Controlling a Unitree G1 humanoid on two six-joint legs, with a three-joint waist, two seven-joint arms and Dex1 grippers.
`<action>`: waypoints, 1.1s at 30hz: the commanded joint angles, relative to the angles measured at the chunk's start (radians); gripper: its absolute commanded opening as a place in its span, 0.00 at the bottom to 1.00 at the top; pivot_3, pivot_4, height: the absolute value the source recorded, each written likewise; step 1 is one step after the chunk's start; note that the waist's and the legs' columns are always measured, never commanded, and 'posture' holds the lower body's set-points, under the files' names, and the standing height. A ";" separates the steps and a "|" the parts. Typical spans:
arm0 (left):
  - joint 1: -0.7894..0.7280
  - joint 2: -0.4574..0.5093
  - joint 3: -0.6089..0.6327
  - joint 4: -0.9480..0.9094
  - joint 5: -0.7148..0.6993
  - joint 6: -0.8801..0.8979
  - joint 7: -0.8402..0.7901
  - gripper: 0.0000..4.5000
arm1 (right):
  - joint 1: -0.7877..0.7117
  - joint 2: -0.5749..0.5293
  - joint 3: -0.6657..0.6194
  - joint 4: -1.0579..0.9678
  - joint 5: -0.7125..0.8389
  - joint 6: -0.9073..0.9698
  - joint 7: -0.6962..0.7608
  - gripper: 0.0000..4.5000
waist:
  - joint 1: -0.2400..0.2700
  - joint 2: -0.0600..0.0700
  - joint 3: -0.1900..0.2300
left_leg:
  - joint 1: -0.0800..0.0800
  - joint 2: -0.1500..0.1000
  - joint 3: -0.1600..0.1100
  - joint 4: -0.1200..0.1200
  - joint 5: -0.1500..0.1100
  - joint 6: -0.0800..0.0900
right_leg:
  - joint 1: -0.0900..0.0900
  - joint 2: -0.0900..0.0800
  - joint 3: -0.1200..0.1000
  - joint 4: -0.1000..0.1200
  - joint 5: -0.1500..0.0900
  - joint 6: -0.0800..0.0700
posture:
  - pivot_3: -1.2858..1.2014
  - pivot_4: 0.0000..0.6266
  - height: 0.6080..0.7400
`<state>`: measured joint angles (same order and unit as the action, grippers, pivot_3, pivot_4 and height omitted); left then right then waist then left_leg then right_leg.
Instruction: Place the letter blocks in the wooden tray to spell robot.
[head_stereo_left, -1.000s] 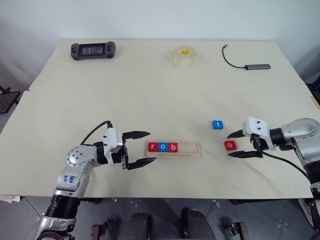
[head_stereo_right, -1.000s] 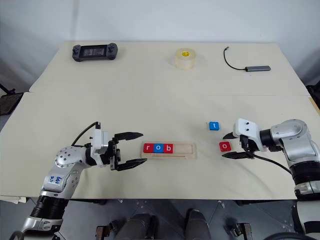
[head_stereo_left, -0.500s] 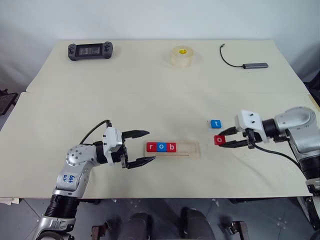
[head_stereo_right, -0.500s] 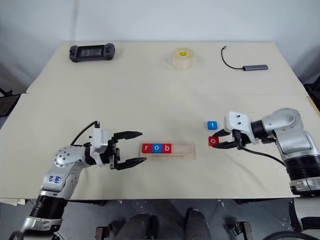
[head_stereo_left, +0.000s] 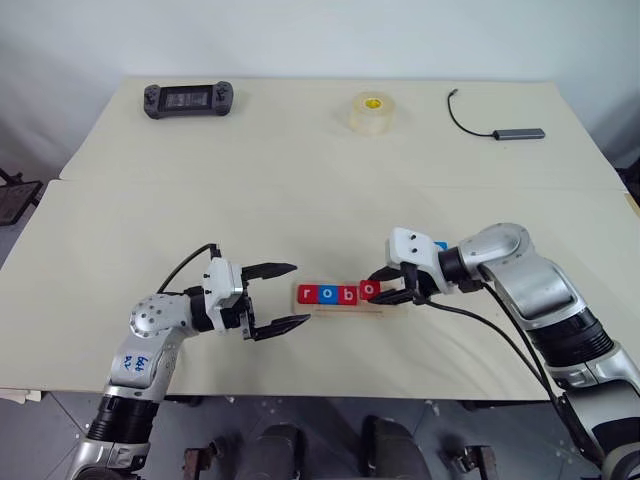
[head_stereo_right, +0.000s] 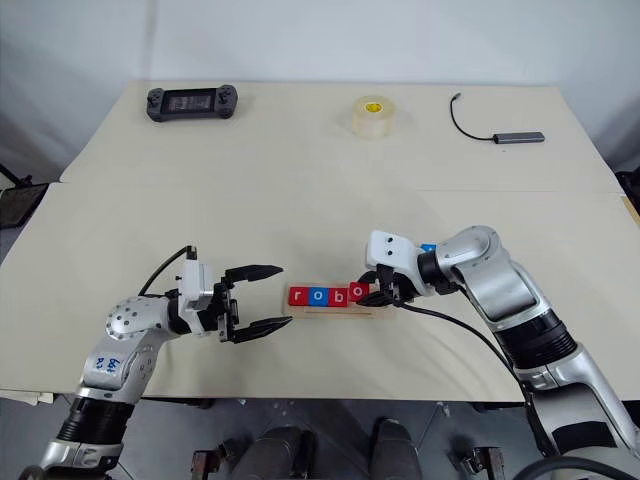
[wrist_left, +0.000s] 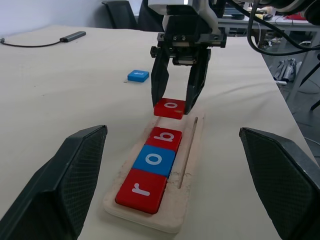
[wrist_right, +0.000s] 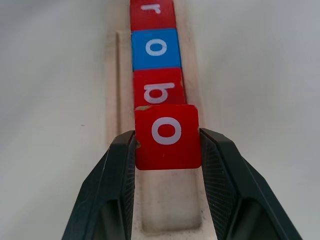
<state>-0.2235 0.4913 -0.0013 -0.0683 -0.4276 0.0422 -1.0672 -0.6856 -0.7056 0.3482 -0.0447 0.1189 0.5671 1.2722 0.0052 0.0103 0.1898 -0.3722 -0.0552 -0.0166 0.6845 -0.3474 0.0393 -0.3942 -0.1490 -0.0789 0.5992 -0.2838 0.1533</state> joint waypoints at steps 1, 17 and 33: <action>0.005 0.002 0.015 -0.043 -0.014 -0.009 0.009 1.00 | 0.006 0.010 0.005 -0.041 -0.004 -0.006 -0.019 0.32 | -0.002 0.000 0.000 | 0.000 0.000 0.000 0.000 0.000 0.000 | 0.000 0.000 0.000 0.000 0.000 0.000 | 0.52 0.24 1.00; -0.001 -0.005 0.005 -0.043 -0.013 -0.007 0.020 1.00 | 0.024 -0.046 -0.063 -0.083 0.042 0.023 -0.025 0.99 | -0.005 0.000 0.000 | 0.000 0.000 0.000 0.000 0.000 0.000 | 0.000 0.000 0.000 0.001 0.000 0.000 | 0.52 0.24 1.00; -0.037 -0.012 0.008 0.017 -0.014 -0.009 0.009 1.00 | 0.642 0.032 -0.766 -0.148 0.191 -0.318 -0.348 0.99 | 0.022 0.000 0.000 | 0.001 0.000 0.002 0.000 0.000 0.000 | 0.001 0.000 0.001 0.001 0.000 0.000 | 0.52 0.24 1.00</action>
<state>-0.2474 0.4804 -0.0040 -0.0545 -0.4289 0.0425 -1.0511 -0.0815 -0.6931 -0.3421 -0.1604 0.2883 0.3231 0.9641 0.0268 0.0101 0.1897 -0.3707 -0.0554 -0.0145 0.6846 -0.3473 0.0396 -0.3927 -0.1487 -0.0778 0.6005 -0.2838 0.1533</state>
